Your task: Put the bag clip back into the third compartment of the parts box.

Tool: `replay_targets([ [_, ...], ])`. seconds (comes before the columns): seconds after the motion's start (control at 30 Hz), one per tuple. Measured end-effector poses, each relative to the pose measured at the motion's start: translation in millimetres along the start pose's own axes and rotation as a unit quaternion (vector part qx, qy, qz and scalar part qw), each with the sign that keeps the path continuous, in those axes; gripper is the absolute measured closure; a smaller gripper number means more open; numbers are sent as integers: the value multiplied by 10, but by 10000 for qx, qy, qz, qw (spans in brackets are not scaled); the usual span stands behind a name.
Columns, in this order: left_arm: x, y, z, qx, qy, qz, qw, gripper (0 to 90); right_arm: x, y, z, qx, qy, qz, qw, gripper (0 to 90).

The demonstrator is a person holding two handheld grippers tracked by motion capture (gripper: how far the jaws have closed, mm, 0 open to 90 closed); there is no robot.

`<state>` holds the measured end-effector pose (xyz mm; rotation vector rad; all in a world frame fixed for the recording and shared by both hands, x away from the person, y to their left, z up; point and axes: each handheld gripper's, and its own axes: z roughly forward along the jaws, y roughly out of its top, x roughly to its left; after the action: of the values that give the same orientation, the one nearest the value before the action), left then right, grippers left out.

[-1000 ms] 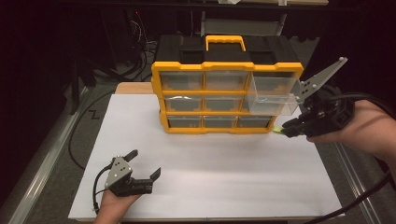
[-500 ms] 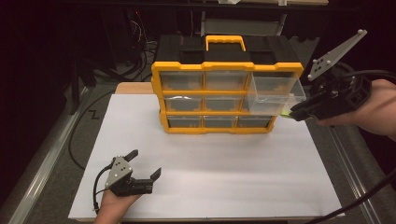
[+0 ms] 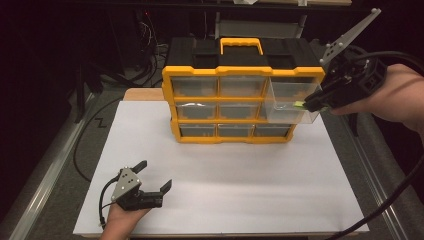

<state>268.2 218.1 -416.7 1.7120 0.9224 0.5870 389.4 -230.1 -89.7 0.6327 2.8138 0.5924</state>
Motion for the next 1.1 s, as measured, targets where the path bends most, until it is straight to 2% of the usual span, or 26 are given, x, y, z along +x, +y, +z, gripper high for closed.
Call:
replay_targets([
  [0.2, 0, -1, 2, 16, -10, 7, 10000, 4, -62, 105, -9, 31, -78, 1, 10000, 795],
  [0.57, 24, -4, -20, -41, 26, -45, 10000, 3, -241, 207, 85, 46, -189, 59, 9998, 795],
  [0.87, 9, -8, 2, 10, -7, -3, 10000, 4, -396, 232, 171, 94, -283, 163, 9994, 795],
  [1.1, 8, -8, 0, 1, -9, -5, 10000, 4, -448, 227, 299, 147, -259, 174, 9994, 794],
])
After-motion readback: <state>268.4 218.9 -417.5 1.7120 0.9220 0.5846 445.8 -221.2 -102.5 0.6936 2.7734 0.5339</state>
